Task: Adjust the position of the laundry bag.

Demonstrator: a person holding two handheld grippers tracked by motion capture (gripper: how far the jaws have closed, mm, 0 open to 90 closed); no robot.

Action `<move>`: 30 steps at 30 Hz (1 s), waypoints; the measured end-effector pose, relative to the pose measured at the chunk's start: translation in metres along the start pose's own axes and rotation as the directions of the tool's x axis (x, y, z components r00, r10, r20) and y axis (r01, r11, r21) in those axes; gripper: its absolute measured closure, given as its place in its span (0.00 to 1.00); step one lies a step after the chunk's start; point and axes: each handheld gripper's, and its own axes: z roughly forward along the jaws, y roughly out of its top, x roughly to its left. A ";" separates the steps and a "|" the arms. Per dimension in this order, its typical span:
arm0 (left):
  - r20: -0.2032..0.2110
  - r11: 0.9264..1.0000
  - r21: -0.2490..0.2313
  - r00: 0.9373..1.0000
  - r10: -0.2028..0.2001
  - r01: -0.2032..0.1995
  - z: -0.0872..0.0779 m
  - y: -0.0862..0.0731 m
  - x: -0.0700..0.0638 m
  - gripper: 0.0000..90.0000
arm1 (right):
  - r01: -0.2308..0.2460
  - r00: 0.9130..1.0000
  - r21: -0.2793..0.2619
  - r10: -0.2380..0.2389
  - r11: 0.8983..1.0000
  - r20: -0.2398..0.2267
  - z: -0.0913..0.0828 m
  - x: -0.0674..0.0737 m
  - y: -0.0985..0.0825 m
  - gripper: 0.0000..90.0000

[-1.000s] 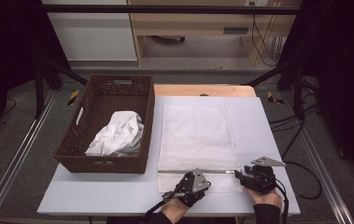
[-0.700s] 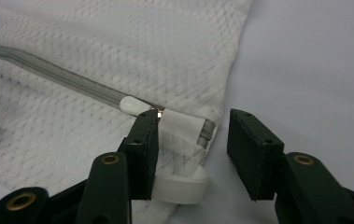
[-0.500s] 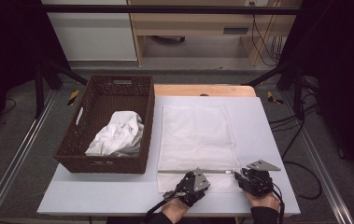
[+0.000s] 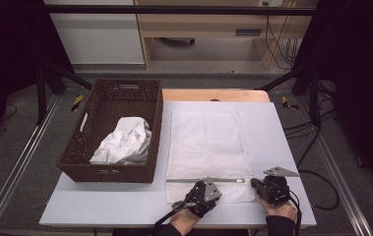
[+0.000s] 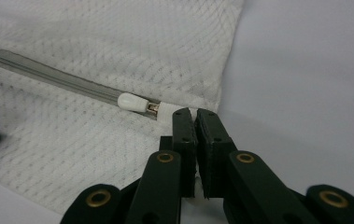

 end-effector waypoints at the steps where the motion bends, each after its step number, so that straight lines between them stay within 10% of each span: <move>1: -0.001 1.000 0.000 1.000 0.001 -0.001 0.000 0.000 0.000 0.97 | 0.004 1.000 -0.007 -0.004 1.000 -0.005 -0.001 0.000 0.001 0.96; 11: -0.002 1.000 0.001 1.000 -0.001 0.001 0.001 0.002 -0.003 0.80 | 0.021 0.997 -0.081 -0.027 0.996 -0.070 -0.017 0.006 0.013 0.97; 18: -0.016 0.998 -0.009 0.998 0.061 -0.061 0.004 0.017 -0.020 0.48 | 0.036 0.995 -0.121 -0.047 0.992 -0.090 -0.024 0.012 0.026 0.97; 30: -0.022 0.999 0.004 0.999 0.043 -0.043 0.026 0.026 -0.028 0.45 | 0.031 0.992 -0.154 -0.049 0.988 -0.114 -0.030 0.017 0.037 0.97</move>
